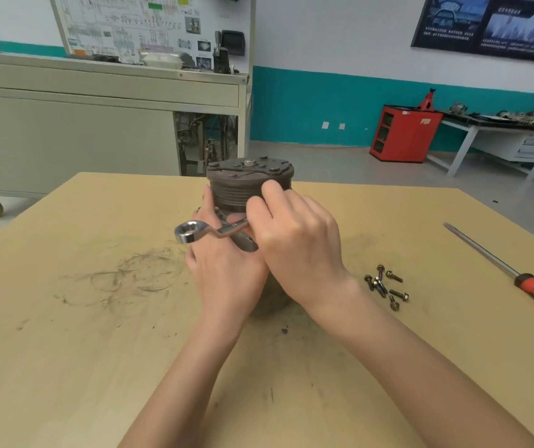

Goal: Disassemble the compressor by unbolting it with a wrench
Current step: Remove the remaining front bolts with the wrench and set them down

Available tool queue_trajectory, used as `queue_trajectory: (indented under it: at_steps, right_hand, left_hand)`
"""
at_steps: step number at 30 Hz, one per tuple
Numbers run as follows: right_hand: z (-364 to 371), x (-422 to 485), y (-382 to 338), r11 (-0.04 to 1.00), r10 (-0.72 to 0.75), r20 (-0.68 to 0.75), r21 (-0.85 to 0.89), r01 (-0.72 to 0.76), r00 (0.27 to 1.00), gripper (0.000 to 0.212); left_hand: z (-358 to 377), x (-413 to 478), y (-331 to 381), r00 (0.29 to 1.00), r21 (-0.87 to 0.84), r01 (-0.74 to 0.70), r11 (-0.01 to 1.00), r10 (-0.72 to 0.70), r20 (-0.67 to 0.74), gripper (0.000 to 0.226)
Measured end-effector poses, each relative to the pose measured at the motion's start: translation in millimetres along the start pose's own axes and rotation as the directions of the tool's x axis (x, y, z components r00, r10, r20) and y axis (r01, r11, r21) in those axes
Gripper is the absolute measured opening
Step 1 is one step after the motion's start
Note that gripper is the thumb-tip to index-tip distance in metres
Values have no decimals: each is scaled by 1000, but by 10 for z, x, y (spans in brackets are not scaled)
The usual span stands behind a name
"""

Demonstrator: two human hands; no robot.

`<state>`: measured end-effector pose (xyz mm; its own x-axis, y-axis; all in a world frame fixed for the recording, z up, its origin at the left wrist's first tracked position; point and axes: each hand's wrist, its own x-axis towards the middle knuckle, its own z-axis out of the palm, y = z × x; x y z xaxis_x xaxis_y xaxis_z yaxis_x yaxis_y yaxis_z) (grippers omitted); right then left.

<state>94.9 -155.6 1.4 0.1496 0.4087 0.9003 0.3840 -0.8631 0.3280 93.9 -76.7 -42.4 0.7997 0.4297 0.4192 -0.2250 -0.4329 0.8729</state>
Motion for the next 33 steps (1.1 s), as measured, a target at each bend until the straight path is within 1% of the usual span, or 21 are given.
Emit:
queue_trajectory:
  at_steps: [5,9,15,19,23,27,29,31,33]
  right_hand:
    - [34,-40,-115,993,118,23,9,-119,993,24]
    - [21,-10,-113,977,197,19,78,-197,980,19]
    - [18,-14,-145,976,191,76,91,-197,979,15]
    - [18,-23,-149,976,193,79,91,-200,978,15]
    - [45,11,-132,972,203,85,108,-211,976,17]
    - [37,68,-85,944,258,46,198,-262,965,21]
    - [11,28,-64,930,287,26,232,-285,958,28]
    - [-21,-50,-31,906,329,16,275,-320,944,35]
    - [-50,-124,2,887,356,2,315,-338,935,37]
  left_hand:
    - [-7,20,-22,999,75,-52,996,52,-5,80]
    - [-8,24,27,1000,12,-24,1000,24,-1,88]
    - [-2,18,4,999,9,-45,999,46,-15,87]
    - [-11,27,-2,999,26,-47,999,48,-13,85]
    - [-10,34,-14,999,42,-40,998,41,-17,75]
    - [-12,5,-1,999,38,-17,999,18,-31,64]
    - [-14,3,8,999,34,-14,999,15,-31,72]
    - [-12,5,14,999,24,-27,999,28,-18,87]
    - [0,-6,12,1000,23,-28,999,28,-14,96]
